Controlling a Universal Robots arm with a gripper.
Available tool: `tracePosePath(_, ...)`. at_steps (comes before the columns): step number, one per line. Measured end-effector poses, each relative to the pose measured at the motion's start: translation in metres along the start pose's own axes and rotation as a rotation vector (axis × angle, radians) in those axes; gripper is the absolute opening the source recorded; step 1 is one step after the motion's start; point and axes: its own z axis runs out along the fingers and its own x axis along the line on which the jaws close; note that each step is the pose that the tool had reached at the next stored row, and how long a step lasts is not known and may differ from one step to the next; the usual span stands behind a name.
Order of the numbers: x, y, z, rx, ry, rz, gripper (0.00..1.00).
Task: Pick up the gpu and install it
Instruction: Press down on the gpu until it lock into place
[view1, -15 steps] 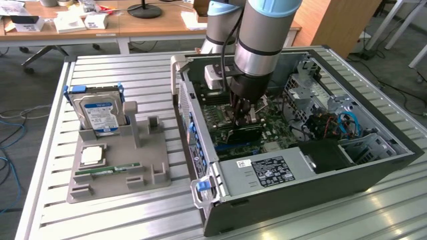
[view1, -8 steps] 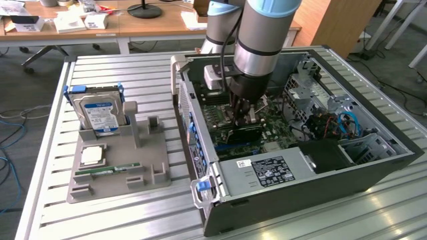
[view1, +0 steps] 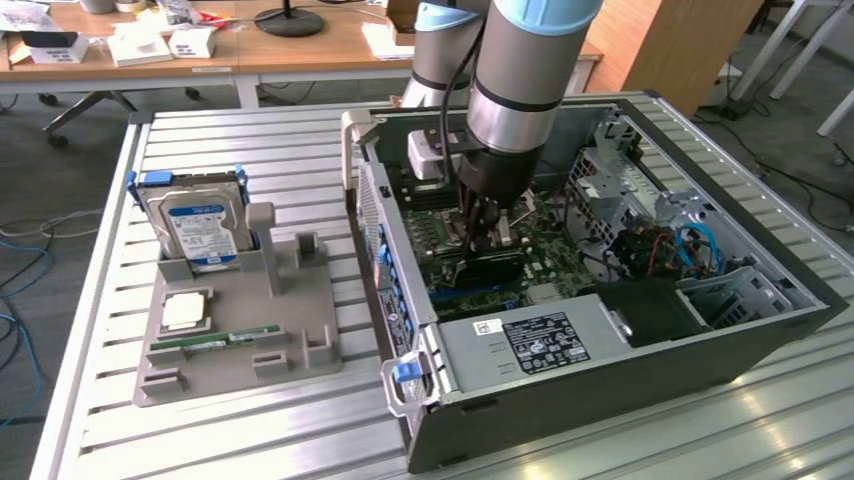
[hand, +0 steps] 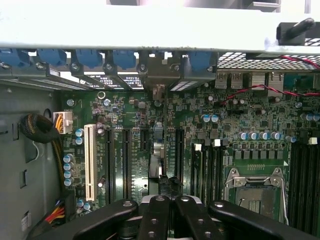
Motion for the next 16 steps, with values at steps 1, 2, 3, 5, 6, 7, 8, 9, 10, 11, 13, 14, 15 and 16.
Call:
tracePosePath(1,0.0,0.0,0.0001,0.0,0.0,0.0,0.11)
tracePosePath(2,0.0,0.0,0.0002,0.0,0.0,0.0,0.11)
tracePosePath(3,0.0,0.0,0.0002,0.0,0.0,0.0,0.11)
tracePosePath(5,-0.0001,0.0,0.0003,0.0001,-0.0001,0.0,0.11)
tracePosePath(6,0.0,0.0,0.0003,0.0001,-0.0002,0.0,0.11)
tracePosePath(7,0.0,0.0,0.0005,0.0001,-0.0001,0.0,0.11)
tracePosePath(8,0.0,0.0,0.0006,0.0001,0.0,0.0,0.11)
tracePosePath(9,0.0,0.0,0.0006,0.0001,-0.0001,0.0,0.11)
tracePosePath(10,0.0,0.0,0.0006,0.0001,0.0,0.0,0.11)
tracePosePath(11,0.0,0.0,0.0006,0.0001,0.0,0.0,0.11)
tracePosePath(13,0.0,0.0,0.0008,0.0001,0.0,0.0,0.11)
tracePosePath(14,0.0,0.0,0.0009,0.0001,-0.0001,0.0,0.11)
tracePosePath(15,0.0,0.0,0.0009,0.0,0.0,0.0,0.11)
tracePosePath(16,0.0,0.0,0.001,0.0,0.0,0.0,0.11)
